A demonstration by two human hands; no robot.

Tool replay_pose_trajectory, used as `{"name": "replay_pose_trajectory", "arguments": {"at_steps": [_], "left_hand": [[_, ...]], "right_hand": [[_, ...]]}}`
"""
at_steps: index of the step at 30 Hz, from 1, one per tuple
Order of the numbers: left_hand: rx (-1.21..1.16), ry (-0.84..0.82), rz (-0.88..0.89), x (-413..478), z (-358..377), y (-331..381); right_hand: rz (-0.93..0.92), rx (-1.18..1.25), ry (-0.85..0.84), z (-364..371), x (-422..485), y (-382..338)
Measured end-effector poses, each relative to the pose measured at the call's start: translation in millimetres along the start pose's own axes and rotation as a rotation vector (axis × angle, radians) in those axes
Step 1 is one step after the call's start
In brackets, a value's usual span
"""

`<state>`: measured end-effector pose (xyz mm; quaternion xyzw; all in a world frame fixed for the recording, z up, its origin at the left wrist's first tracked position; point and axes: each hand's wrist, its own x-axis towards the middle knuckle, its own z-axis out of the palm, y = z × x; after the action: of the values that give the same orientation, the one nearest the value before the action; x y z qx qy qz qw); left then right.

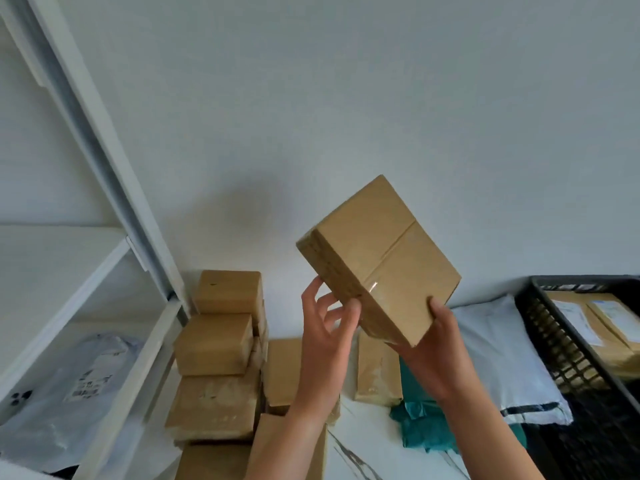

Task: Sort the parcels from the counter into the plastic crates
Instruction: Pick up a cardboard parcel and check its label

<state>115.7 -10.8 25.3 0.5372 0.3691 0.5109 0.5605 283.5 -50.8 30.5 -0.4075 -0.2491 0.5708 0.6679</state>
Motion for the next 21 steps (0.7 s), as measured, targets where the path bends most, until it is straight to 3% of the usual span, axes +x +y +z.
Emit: {"name": "replay_pose_trajectory", "arguments": {"at_steps": [6,10,16,21], "left_hand": [[-0.068,-0.067,-0.015,-15.3,25.4,10.2],[-0.03,-0.07,-0.044,-2.8,29.1,21.8],[-0.45,0.025,-0.3,18.9,7.6,24.4],[-0.354,0.04,-0.302,14.1,10.3,14.7]], "right_hand": [[-0.053,-0.106,-0.048,-15.2,-13.7,-13.0],[-0.157,-0.263,0.02,-7.7,-26.1,-4.9],[-0.334,-0.534,0.085,-20.6,-38.6,-27.2],[-0.395,-0.679,-0.016,-17.5,-37.0,-41.9]]}}
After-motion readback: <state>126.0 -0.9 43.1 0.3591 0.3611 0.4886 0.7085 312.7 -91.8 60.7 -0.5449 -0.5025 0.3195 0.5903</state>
